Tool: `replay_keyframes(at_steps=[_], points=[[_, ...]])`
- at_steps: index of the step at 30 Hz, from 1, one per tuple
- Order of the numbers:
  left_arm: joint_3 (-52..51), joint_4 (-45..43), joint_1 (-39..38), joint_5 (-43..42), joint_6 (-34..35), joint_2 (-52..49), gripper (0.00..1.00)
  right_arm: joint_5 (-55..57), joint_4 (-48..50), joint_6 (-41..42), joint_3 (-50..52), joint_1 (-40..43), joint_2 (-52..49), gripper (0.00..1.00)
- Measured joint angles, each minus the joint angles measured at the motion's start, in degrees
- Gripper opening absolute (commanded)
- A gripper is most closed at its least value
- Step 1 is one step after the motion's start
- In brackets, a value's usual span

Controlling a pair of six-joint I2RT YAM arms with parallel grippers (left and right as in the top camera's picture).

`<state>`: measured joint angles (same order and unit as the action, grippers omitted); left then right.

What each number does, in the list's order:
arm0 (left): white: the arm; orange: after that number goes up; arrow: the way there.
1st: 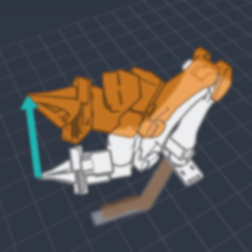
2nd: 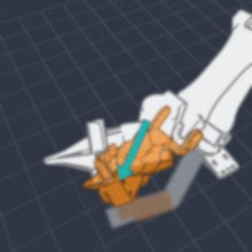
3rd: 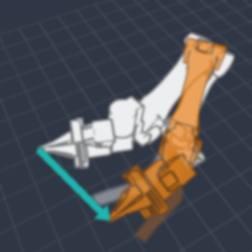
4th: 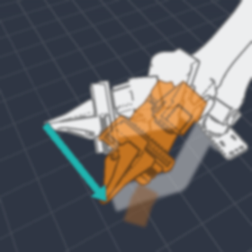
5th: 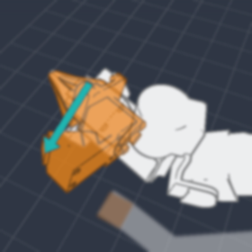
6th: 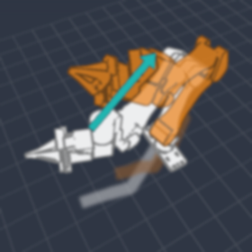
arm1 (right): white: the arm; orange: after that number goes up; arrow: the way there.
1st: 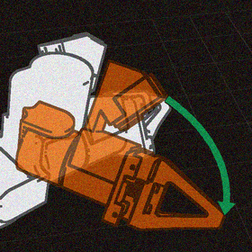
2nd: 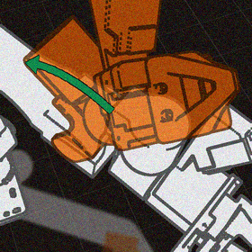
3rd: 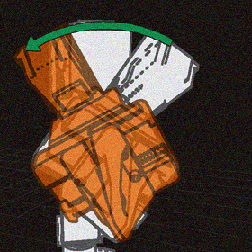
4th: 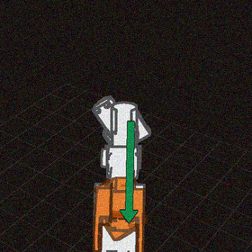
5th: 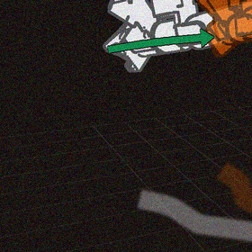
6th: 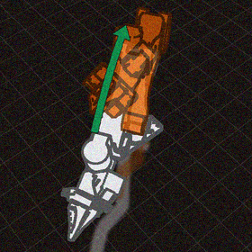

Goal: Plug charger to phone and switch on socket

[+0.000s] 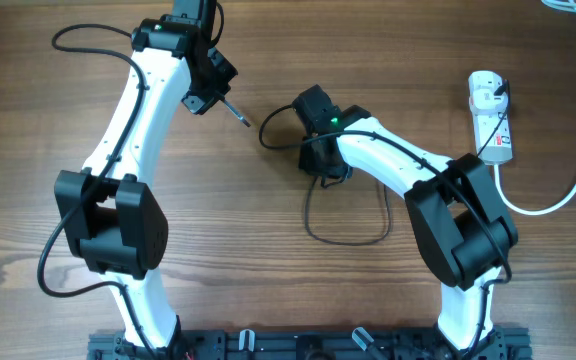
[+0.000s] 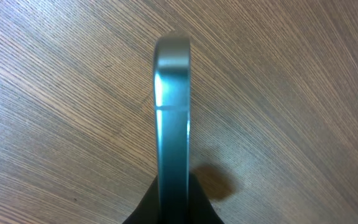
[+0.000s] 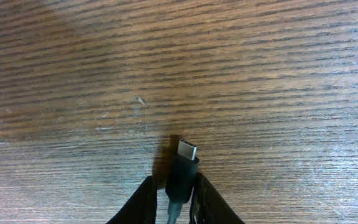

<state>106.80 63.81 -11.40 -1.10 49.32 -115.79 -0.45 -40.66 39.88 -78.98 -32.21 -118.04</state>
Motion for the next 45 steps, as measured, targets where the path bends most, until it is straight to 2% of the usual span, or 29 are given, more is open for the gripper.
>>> replay_keyframes(at_steps=[6, 12, 15, 20, 30, 45], points=[[0.0, 0.0, 0.0, 0.0, 0.0, 0.0, 0.04, -0.6, -0.9, 0.9, -0.3, 0.0, -0.1, 0.27], [0.0, 0.0, 0.0, 0.0, 0.0, 0.0, 0.04, -1.5, -3.2, 1.3, -0.6, 0.0, -0.2, 0.28], [0.0, 0.0, 0.0, 0.0, 0.0, 0.0, 0.04, -1.7, -3.7, 1.3, -0.6, 0.0, -0.2, 0.27], [0.0, 0.0, 0.0, 0.0, 0.0, 0.0, 0.04, -1.7, -3.6, 1.7, -0.6, 0.0, -0.2, 0.16], [0.0, 0.0, 0.0, 0.0, 0.0, 0.0, 0.04, -1.8, -3.4, 1.9, -0.6, 0.0, -0.2, 0.19], [0.0, 0.0, 0.0, 0.0, 0.0, 0.0, 0.04, -1.8, -3.4, 1.9, -0.6, 0.0, -0.3, 0.09]])
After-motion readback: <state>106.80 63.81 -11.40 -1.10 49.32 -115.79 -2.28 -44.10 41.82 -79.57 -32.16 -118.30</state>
